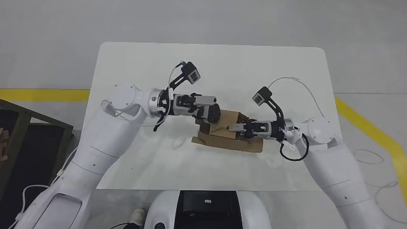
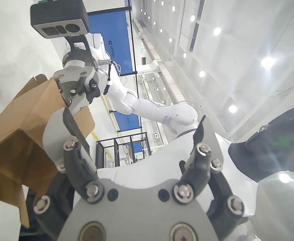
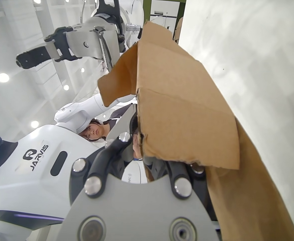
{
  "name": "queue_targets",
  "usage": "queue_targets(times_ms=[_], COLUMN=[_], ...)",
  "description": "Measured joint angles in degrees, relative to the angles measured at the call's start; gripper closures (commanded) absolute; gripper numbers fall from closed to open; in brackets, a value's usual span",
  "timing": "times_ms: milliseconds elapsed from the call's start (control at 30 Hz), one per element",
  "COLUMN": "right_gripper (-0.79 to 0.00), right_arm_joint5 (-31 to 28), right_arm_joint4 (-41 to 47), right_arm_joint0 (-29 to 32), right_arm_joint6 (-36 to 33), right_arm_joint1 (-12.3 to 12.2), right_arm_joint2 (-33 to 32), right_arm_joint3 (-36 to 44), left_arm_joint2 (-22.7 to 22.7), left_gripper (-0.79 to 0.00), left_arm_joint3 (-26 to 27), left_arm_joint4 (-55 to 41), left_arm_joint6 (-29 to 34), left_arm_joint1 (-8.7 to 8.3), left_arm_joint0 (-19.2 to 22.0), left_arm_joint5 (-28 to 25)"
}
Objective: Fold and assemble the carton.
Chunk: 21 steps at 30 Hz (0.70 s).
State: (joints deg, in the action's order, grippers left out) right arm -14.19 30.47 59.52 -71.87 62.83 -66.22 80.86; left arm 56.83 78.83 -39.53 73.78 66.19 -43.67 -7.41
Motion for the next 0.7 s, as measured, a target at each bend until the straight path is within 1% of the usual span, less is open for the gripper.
queue_targets(times_ms=[700], right_gripper=[0.000], right_arm_joint5=[1.0], right_arm_joint4=[0.2], right_arm_joint0=[0.3], right_arm_joint6=[0.7], right_arm_joint1=[-0.1], right_arm_joint2=[0.1], right_arm_joint3=[1.5], left_arm_joint2=[-0.4], left_gripper=[-0.785], left_arm_joint3=[0.8], left_arm_joint4=[4.2], left_arm_joint6=[2.7], left_arm_joint1=[-0.05], left_arm_joint0=[0.0], left_arm_joint5=[0.6])
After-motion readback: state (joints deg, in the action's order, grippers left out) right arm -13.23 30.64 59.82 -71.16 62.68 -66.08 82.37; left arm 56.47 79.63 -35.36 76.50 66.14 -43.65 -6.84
